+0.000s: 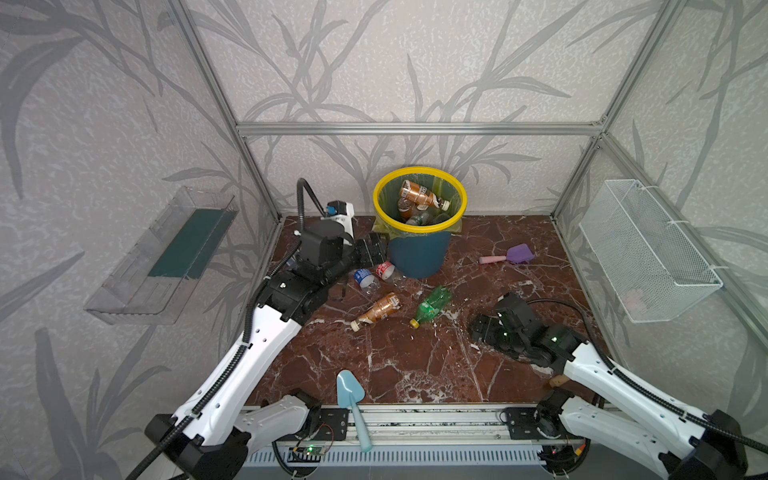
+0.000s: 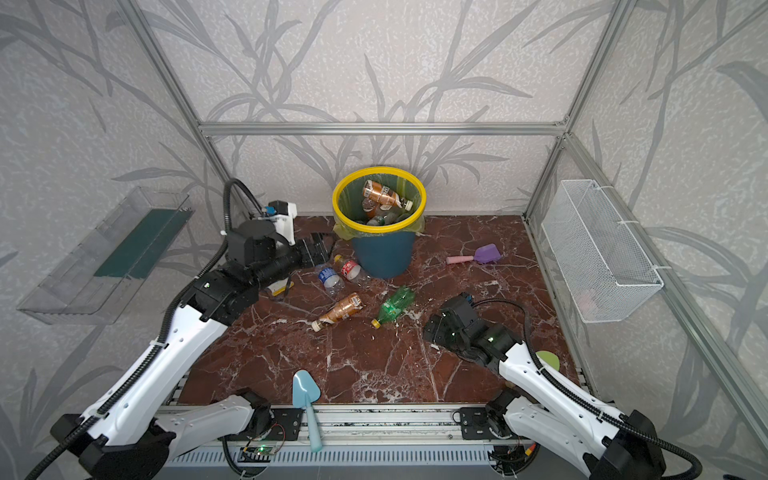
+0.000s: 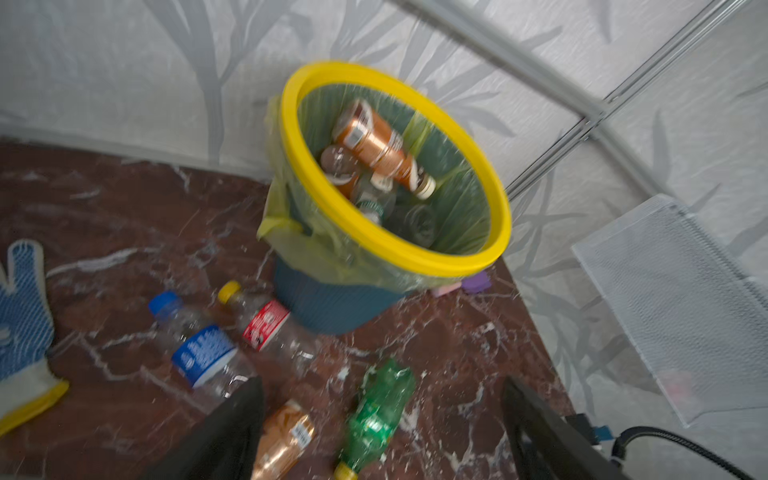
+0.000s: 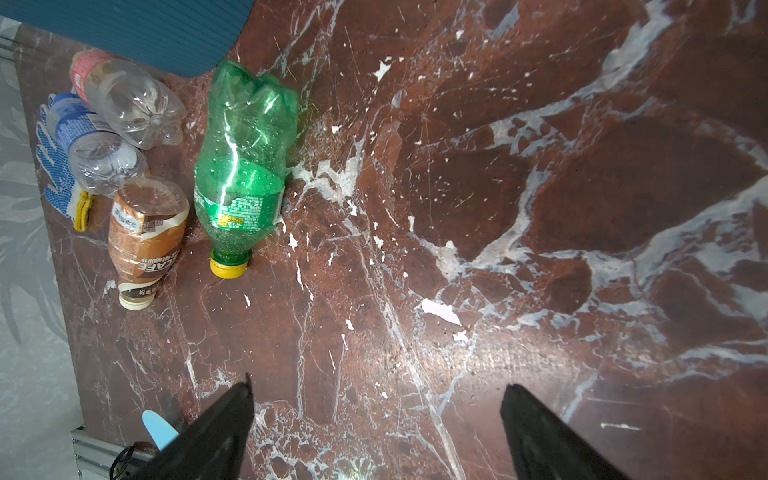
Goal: Throw the plastic bottles in the bin
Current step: 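Draw the left gripper back while the right gripper moves over the green bottle, then lower the right gripper onto the green soda bottle and close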
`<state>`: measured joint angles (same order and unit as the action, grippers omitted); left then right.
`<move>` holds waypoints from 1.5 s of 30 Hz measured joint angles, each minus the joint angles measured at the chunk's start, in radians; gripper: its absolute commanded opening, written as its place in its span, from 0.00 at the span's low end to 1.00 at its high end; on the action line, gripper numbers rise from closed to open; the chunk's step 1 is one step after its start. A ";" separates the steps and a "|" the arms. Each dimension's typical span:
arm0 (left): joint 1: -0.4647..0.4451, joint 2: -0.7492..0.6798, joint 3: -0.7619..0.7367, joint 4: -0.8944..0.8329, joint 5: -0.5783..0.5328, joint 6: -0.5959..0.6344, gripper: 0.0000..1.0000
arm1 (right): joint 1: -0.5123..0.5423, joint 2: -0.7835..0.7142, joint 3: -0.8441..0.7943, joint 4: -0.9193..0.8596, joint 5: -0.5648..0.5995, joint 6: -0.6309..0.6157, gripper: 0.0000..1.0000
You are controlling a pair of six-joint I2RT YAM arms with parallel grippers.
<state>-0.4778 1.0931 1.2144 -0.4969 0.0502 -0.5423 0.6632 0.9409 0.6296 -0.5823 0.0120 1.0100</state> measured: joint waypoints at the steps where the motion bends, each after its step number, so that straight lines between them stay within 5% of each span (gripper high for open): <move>1: 0.000 -0.016 -0.053 -0.009 -0.003 -0.011 0.86 | 0.001 0.016 -0.002 0.013 -0.004 0.004 0.99; 16: 0.000 -0.322 -0.442 -0.098 -0.055 -0.114 0.86 | 0.014 0.193 0.022 0.109 -0.024 0.019 0.99; 23: 0.000 -0.365 -0.500 -0.120 -0.057 -0.161 0.85 | 0.026 0.288 0.082 0.171 -0.040 0.019 0.88; 45: 0.000 -0.495 -0.576 -0.144 -0.070 -0.241 0.84 | 0.037 0.567 0.288 0.310 0.019 0.061 0.86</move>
<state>-0.4778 0.5983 0.6380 -0.6407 -0.0196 -0.7834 0.6998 1.5078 0.9180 -0.2722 0.0307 1.0714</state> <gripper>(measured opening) 0.843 0.858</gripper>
